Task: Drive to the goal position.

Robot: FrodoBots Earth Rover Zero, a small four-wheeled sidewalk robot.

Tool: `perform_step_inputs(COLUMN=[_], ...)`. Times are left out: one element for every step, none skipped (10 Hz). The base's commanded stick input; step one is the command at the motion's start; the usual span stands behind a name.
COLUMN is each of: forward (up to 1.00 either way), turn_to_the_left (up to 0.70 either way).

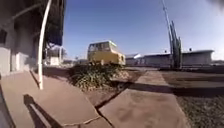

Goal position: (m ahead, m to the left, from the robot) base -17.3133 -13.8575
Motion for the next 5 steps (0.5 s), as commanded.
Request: perform_step_inputs(forward=[0.0,0.0,0.0,0.0,0.0], turn_to_the_left=[-0.44,-0.44,-0.44,-0.44,-0.44])
